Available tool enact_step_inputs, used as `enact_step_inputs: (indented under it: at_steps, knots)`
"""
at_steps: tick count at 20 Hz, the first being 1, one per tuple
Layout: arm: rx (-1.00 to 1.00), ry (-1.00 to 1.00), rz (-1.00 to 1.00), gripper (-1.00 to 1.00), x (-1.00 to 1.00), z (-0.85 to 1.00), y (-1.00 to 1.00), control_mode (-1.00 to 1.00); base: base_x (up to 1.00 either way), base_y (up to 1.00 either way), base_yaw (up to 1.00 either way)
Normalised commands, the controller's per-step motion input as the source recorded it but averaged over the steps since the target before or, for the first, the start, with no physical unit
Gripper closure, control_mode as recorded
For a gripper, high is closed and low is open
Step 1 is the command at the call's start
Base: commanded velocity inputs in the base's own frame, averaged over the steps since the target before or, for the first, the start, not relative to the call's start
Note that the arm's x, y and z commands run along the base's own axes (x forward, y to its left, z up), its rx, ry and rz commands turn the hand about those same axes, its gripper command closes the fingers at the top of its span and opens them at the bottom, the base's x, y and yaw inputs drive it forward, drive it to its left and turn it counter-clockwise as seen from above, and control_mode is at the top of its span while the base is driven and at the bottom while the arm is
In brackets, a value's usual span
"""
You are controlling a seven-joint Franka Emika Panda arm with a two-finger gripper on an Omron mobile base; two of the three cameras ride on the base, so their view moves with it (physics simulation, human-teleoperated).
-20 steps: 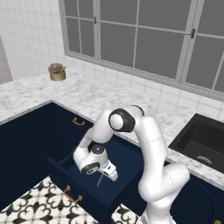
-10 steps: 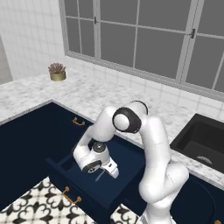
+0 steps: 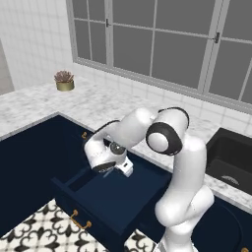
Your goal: Take a straw from the drawer in front and place it inside the glass cup on the dining counter.
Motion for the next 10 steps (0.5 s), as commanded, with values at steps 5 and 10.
enact_step_inputs:
  at_steps: [5,10]
  knots:
    - [0.13,-0.61,0.28,1.0,0.13,0.98,-0.12,-1.0,0.0,0.0,0.0]
    - [0.0,-0.73,0.49,1.0,-0.25,0.63,-0.39,-1.0,0.0,0.0,0.0]
